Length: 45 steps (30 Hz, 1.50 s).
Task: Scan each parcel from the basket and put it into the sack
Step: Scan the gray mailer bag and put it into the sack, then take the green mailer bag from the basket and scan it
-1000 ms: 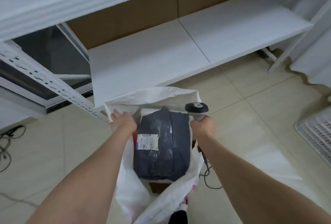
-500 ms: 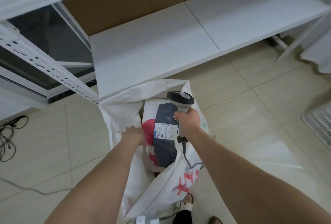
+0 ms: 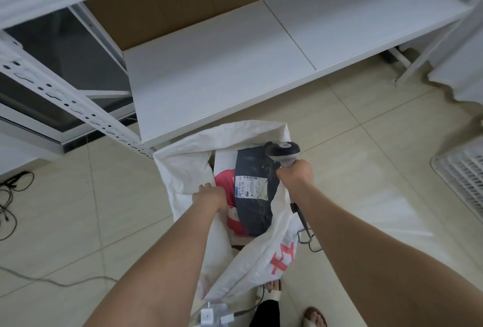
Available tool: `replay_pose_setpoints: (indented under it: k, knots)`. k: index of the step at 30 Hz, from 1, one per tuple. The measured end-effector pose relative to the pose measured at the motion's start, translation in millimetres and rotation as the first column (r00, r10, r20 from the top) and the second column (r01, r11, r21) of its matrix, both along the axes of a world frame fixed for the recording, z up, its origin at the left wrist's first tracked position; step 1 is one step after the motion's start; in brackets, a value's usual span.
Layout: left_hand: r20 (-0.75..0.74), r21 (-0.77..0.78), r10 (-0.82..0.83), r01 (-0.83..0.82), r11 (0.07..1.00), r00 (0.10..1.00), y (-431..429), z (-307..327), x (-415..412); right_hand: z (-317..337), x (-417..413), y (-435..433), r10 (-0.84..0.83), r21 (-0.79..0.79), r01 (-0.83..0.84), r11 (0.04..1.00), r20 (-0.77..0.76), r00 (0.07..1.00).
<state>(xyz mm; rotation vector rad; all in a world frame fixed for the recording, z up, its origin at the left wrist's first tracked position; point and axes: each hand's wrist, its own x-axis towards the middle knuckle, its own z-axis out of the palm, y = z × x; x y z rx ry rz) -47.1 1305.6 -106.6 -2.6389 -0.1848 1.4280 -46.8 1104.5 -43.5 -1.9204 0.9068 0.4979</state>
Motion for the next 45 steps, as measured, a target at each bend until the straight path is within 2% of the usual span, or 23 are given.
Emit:
replay_pose_setpoints:
  k: [6, 10, 14, 18, 20, 24, 31, 38, 45]
  knots:
    - [0.172, -0.179, 0.023, 0.008, 0.984, 0.985, -28, 39, 10, 26, -13, -11, 0.009, 0.086, -0.011, 0.996, 0.022, 1.000]
    - [0.245, -0.193, 0.001, 0.048, 0.980, 0.970, -55, 80, 22, 55, -21, -17, -0.067, 0.186, 0.057, 0.981, 0.049, 0.997]
    - [0.345, -0.221, -0.041, 0.124, 0.967, 0.938, -88, 131, 38, 95, -27, -40, -0.201, 0.366, 0.146, 0.919, 0.116, 0.973]
    - [0.457, -0.247, -0.087, 0.219, 0.944, 0.885, -143, 178, 49, 135, -35, -83, -0.347, 0.555, 0.222, 0.802, 0.131, 0.929]
    - [0.506, -0.286, -0.088, 0.263, 0.921, 0.858, -179, 201, 52, 152, -40, -114, -0.399, 0.599, 0.243, 0.763, 0.141, 0.906]
    - [0.565, -0.357, -0.119, 0.372, 0.856, 0.816, -267, 238, 45, 183, -60, -186, -0.496, 0.620, 0.282, 0.732, 0.202, 0.844]
    - [0.598, -0.390, -0.201, 0.501, 0.772, 0.776, -447, 277, 12, 208, -102, -341, -0.690, 0.601, 0.465, 0.649, 0.209, 0.693]
    - [0.591, -0.392, -0.292, 0.584, 0.711, 0.752, -627, 282, -32, 208, -146, -509, -0.810, 0.627, 0.596, 0.501, 0.098, 0.578]
    - [0.551, -0.412, -0.368, 0.627, 0.661, 0.749, -774, 263, -58, 200, -179, -637, -0.891, 0.618, 0.679, 0.396, 0.079, 0.447]
